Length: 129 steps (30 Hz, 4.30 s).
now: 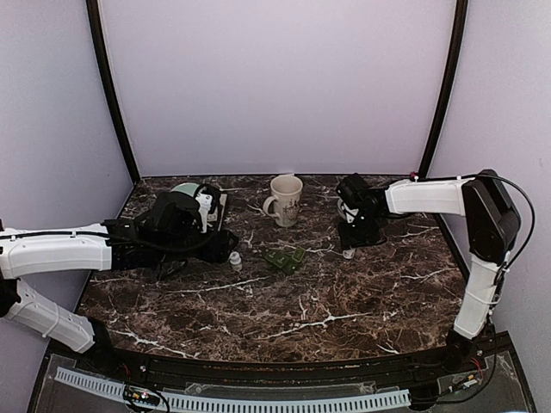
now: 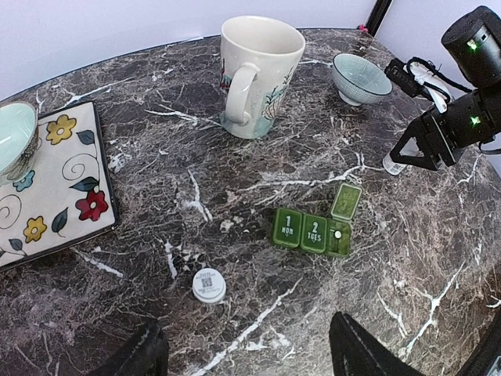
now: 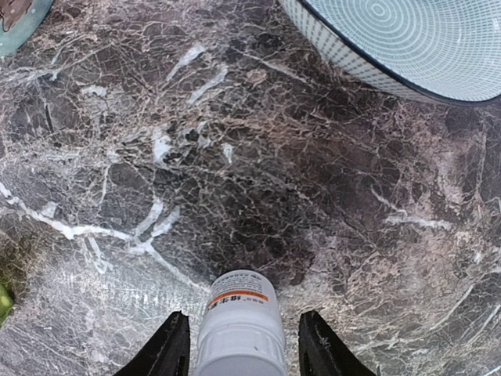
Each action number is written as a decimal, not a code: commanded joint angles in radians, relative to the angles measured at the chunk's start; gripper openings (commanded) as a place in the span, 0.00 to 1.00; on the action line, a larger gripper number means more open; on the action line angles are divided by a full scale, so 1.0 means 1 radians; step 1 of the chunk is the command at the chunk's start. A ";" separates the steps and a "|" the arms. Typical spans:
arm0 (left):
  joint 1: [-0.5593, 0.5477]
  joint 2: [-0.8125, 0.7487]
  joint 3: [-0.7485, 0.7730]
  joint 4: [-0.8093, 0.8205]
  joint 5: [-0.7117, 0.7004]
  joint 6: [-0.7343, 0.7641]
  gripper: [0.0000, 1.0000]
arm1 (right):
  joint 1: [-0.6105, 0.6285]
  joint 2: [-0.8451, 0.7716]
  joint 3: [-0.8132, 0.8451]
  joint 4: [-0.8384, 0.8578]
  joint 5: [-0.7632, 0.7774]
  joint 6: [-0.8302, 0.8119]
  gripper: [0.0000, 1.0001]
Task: Sort the pills into containers
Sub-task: Place the pill bottle at the center of the board, then close the lid of the pill container.
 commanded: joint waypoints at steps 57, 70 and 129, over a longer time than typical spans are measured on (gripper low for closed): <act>0.057 0.647 0.470 -0.084 0.455 -0.077 0.24 | 0.114 0.038 0.073 0.174 -0.292 0.047 0.26; 0.062 0.695 0.525 -0.103 0.408 -0.063 0.24 | 0.113 0.064 0.071 0.191 -0.316 0.048 0.26; 0.066 0.818 0.622 -0.192 0.342 0.004 0.24 | 0.145 0.043 0.068 0.187 -0.454 -0.004 0.26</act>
